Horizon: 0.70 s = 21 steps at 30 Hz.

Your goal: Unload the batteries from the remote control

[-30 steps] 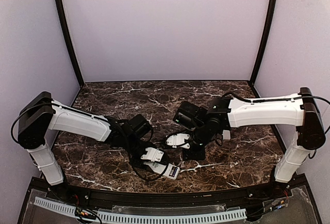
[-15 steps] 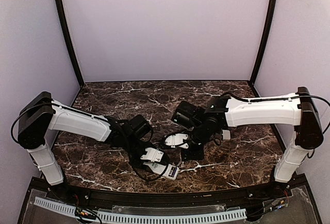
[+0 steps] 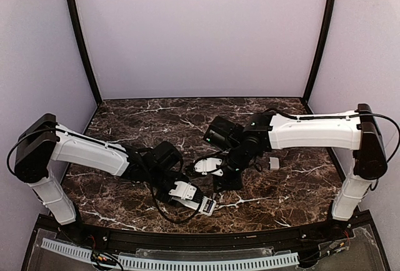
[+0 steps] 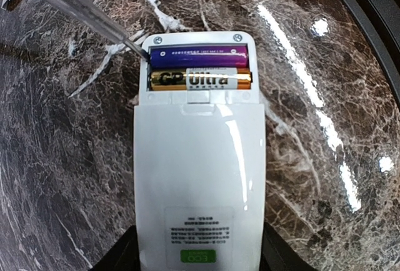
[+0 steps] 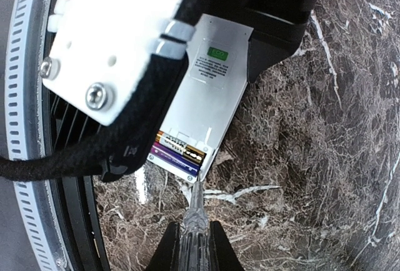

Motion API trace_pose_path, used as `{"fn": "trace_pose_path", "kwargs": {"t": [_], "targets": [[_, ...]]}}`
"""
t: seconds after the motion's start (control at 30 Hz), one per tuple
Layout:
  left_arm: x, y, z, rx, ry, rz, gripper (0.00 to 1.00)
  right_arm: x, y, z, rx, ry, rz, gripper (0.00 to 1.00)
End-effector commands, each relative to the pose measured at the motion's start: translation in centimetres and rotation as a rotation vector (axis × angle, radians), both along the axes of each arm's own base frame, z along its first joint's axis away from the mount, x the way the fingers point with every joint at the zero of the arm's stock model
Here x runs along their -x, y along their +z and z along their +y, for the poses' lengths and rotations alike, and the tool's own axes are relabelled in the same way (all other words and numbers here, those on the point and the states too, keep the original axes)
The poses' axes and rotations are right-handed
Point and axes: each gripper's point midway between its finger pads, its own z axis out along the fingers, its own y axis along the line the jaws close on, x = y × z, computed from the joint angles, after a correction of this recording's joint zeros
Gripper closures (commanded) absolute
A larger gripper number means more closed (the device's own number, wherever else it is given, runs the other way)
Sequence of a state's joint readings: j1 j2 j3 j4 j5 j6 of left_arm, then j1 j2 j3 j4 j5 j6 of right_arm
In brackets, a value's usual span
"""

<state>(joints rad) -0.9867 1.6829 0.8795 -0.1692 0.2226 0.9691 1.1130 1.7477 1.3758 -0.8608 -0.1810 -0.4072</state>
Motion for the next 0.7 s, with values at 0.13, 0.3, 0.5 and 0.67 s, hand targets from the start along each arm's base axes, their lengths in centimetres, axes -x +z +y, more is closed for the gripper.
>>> {"fn": "trace_pose_path", "kwargs": {"t": [0.13, 0.3, 0.5, 0.67], "targets": [[-3.4, 2.4, -0.5, 0.058, 0.056, -0.203, 1.00, 1.9, -1.3, -0.1, 0.031, 0.039, 0.127, 1.00], [-3.5, 2.4, -0.3, 0.056, 0.059, -0.216, 1.00, 2.3, -1.6, -0.2, 0.035, 0.034, 0.165, 1.00], [-3.6, 2.6, -0.4, 0.065, 0.060, -0.234, 1.00, 2.3, -1.1, -0.4, -0.002, -0.003, 0.236, 1.00], [-3.9, 3.1, -0.6, 0.090, 0.066, -0.267, 1.00, 1.7, -0.3, -0.3, -0.062, -0.029, 0.279, 1.00]]}}
